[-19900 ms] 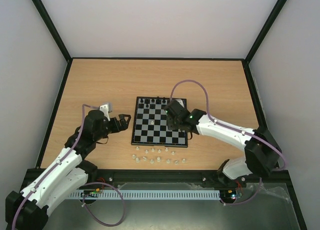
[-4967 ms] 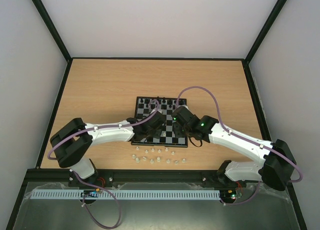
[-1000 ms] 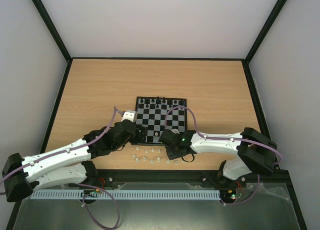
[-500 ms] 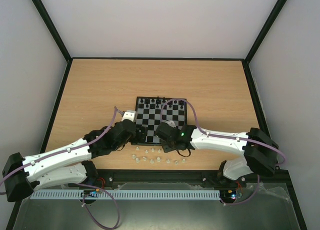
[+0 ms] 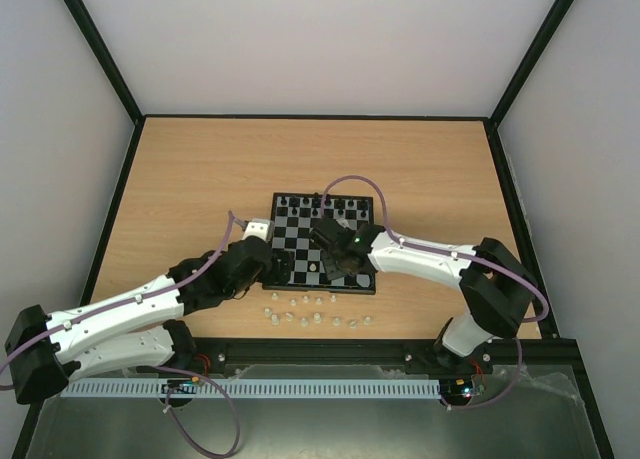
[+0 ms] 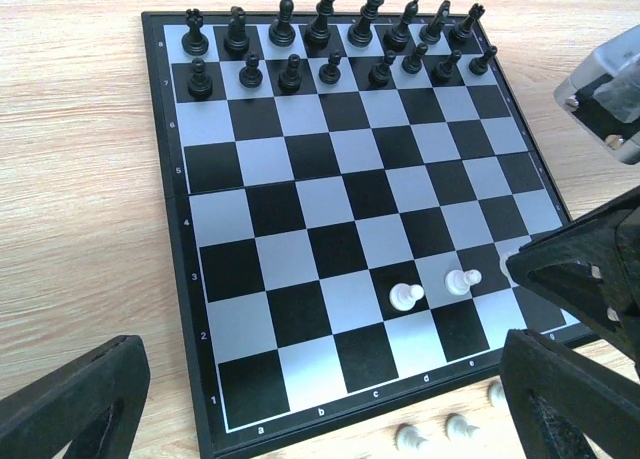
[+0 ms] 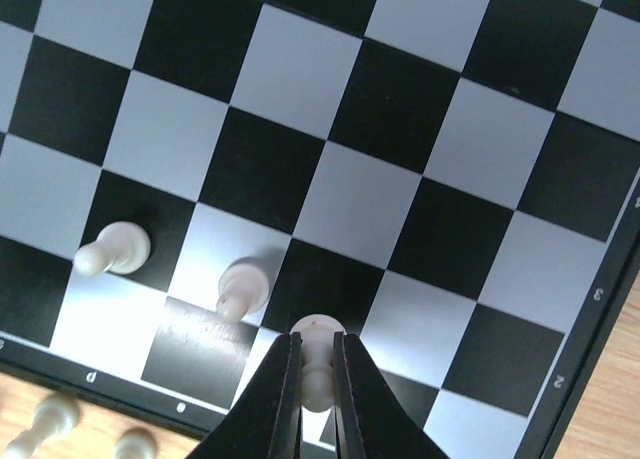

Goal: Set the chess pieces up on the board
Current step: Place the chess piece on the chessboard.

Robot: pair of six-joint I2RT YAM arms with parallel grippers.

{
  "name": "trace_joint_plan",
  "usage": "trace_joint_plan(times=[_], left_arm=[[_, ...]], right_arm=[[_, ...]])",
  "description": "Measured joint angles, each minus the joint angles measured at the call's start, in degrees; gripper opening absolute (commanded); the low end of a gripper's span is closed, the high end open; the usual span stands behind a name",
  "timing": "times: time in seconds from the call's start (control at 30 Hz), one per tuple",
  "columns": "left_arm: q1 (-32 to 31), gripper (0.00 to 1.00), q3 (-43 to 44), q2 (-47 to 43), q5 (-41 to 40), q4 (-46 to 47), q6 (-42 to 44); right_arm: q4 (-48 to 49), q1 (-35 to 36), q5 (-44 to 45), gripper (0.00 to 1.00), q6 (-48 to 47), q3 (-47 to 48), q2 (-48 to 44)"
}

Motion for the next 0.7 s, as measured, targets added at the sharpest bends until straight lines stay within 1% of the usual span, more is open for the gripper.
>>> trace_joint_plan(times=[0.27,0.7], left_arm=[[0.5,0.99,0.0,-0.6,0.1,0.0,0.1],[0.7,0.99,0.0,-0.7,0.2,0.0,0.2]], right_arm=[[0.1,-1.4,-0.3,0.09,-2.0,0.9,3.0],[0.7,-2.3,-0.7,0.15,-3.1,0.9,4.5]])
